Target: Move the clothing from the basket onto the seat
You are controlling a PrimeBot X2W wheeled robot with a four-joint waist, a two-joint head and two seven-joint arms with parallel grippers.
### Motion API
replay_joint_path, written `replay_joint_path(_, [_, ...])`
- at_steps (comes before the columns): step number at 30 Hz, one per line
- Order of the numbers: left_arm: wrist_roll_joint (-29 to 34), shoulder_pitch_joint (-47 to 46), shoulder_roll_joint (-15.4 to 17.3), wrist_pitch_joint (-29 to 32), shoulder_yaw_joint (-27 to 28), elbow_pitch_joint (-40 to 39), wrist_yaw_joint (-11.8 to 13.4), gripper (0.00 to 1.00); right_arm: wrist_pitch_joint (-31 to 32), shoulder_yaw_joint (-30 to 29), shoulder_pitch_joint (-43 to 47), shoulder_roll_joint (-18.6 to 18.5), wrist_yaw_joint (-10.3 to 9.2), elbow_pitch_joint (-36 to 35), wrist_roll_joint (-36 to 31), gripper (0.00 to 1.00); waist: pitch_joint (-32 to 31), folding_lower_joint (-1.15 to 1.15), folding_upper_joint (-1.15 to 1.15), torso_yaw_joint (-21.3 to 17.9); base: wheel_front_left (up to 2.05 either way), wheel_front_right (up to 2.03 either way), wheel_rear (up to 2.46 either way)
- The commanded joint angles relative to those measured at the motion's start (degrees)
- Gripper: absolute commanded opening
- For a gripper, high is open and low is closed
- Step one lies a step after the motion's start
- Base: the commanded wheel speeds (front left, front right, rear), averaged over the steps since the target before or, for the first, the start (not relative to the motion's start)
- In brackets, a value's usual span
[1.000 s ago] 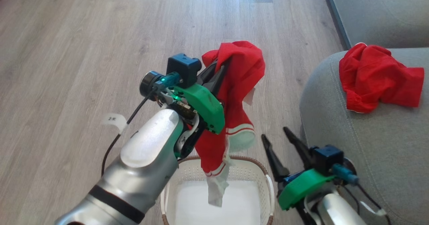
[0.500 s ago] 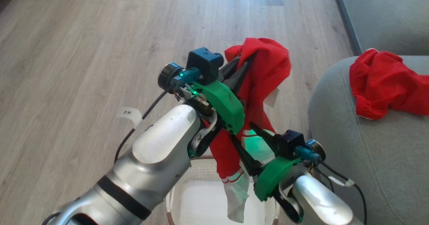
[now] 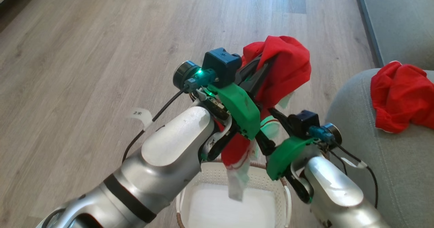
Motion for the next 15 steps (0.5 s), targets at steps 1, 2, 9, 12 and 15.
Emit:
replay_joint_path(1, [-0.4, -4.1, 0.6, -0.7, 1.6, -1.5, 0.6, 0.0, -0.4, 0.9, -3.2, 0.5, -0.02, -1.4, 0.1, 0.63, -0.1, 0.0, 0.0, 0.2, 0.0, 0.0, 0.0])
replay_joint_path(2, [-0.6, -4.2, 0.6, -0.8, 1.5, -1.4, 0.7, 0.0, -0.4, 1.2, -3.4, 0.5, -0.02, -1.3, 0.3, 0.45, -0.1, 0.0, 0.0, 0.2, 0.0, 0.0, 0.0])
replay_joint_path(9, [-1.7, -3.6, 0.8, -1.7, 2.0, 0.7, 1.4, 0.0, -0.4, 2.3, -4.5, 0.5, -0.02, -0.5, 0.4, 0.0, 0.6, 0.0, 0.0, 0.0, 0.0, 0.0, 0.0])
replay_joint_path(12, [-2.3, -3.0, 1.3, -2.4, 2.8, 1.9, 1.7, 0.0, -0.4, 1.7, -4.2, 0.5, -0.02, -0.8, 0.1, 0.0, 0.9, 0.0, 0.0, -0.7, 0.0, 0.0, 0.0])
replay_joint_path(15, [-3.4, -1.9, 1.7, -3.3, 3.9, 3.0, 1.7, 0.44, -0.4, 0.5, -3.8, 0.5, -0.02, -1.1, -0.7, 0.0, 1.2, 0.0, 0.0, -1.7, 0.0, 0.0, 0.0])
